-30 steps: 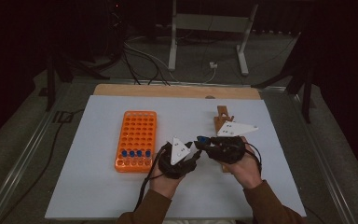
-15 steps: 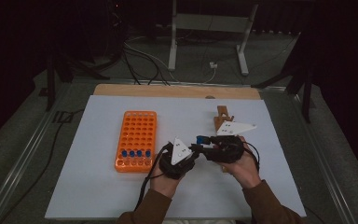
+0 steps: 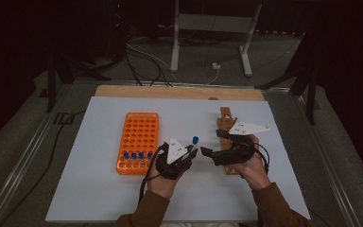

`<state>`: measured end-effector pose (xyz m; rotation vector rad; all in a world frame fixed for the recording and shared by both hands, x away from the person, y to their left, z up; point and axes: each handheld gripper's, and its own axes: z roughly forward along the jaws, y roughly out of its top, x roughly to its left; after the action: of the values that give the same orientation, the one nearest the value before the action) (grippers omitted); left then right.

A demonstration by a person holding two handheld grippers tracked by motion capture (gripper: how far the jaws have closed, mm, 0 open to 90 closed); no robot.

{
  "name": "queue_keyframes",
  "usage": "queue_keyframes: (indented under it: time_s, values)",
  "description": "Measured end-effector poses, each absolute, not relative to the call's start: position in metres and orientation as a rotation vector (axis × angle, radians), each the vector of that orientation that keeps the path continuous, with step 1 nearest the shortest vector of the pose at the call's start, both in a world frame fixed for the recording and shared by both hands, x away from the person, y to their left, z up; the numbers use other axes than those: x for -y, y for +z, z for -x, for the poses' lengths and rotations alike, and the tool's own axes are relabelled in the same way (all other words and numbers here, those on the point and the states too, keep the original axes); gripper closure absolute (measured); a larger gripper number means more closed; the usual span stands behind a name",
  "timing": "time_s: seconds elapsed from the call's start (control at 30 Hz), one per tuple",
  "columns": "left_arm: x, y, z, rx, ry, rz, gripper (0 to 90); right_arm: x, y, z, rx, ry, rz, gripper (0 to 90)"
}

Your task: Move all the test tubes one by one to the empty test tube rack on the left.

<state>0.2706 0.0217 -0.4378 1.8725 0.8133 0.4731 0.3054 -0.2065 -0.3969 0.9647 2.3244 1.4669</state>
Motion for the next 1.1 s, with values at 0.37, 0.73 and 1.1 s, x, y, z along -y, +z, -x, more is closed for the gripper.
queue_keyframes:
  time_s: [0.37, 0.73, 1.1]
  values:
    - [-0.055, -0.434, -0.262, -0.784, 0.406, -1.846, 78.5, 0.231, -0.411, -0.313, -2.246, 1.451, -1.06, 2.6]
    - [-0.098, -0.425, -0.246, -0.738, 0.39, -1.833, 78.5, 0.24, -0.418, -0.31, -2.201, 1.393, -1.091, 0.5]
    - [-0.143, -0.419, -0.238, -0.757, 0.395, -1.802, 78.4, 0.251, -0.419, -0.308, -2.164, 1.386, -1.123, 0.0]
